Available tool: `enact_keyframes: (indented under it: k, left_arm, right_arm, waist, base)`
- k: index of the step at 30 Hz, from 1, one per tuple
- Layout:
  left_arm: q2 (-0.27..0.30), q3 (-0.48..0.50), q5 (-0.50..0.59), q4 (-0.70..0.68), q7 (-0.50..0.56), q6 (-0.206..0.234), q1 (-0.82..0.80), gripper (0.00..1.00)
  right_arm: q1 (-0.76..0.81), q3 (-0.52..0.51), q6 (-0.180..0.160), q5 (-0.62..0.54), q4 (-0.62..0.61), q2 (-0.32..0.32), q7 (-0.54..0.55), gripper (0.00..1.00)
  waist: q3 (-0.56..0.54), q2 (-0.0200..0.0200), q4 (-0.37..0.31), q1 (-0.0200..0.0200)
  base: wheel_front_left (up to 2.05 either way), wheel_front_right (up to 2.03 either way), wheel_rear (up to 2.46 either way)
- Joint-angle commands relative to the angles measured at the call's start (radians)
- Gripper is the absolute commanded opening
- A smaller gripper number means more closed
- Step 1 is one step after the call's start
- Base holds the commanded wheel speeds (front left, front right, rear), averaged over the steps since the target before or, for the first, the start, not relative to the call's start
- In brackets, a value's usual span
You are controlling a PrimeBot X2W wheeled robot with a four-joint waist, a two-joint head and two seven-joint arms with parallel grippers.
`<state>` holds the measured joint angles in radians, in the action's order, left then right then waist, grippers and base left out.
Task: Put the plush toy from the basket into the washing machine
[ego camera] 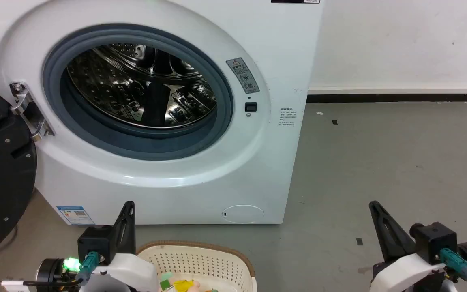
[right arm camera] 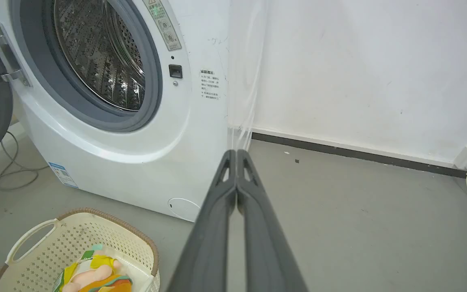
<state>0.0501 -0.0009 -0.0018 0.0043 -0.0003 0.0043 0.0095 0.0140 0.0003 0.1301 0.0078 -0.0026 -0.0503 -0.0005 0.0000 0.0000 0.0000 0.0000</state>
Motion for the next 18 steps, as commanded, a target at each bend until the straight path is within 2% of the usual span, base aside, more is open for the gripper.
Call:
enact_keyframes:
  k: [1, 3, 4, 18]
  left_arm:
    - [0.0, 0.001, 0.002, -0.004, 0.0, -0.004, -0.01, 0.0]
    - [0.0, 0.001, 0.002, -0.004, 0.0, -0.004, -0.01, 0.0]
    - [0.0, 0.0, 0.0, 0.0, 0.0, 0.0, 0.0, 1.0]
    - [0.0, -0.017, -0.022, 0.011, -0.022, 0.008, 0.001, 1.0]
  right_arm:
    - [-0.014, 0.0, 0.001, -0.008, 0.003, 0.0, 0.0, 0.0]
    - [-0.014, 0.0, 0.001, -0.008, 0.003, 0.0, 0.0, 0.0]
    - [0.0, 0.0, 0.0, 0.0, 0.0, 0.0, 0.0, 1.0]
    - [0.005, -0.012, 0.0, 0.027, 0.0, 0.0, -0.022, 1.0]
  waist:
    - [0.0, 0.0, 0.0, 0.0]
    - [0.0, 0.0, 0.0, 0.0]
    - [0.0, 0.0, 0.0, 0.0]
    - [0.003, 0.0, -0.001, 0.0]
  base:
    - [0.0, 0.0, 0.0]
    - [0.0, 0.0, 0.0]
    - [0.0, 0.0, 0.0]
    - [0.0, 0.0, 0.0]
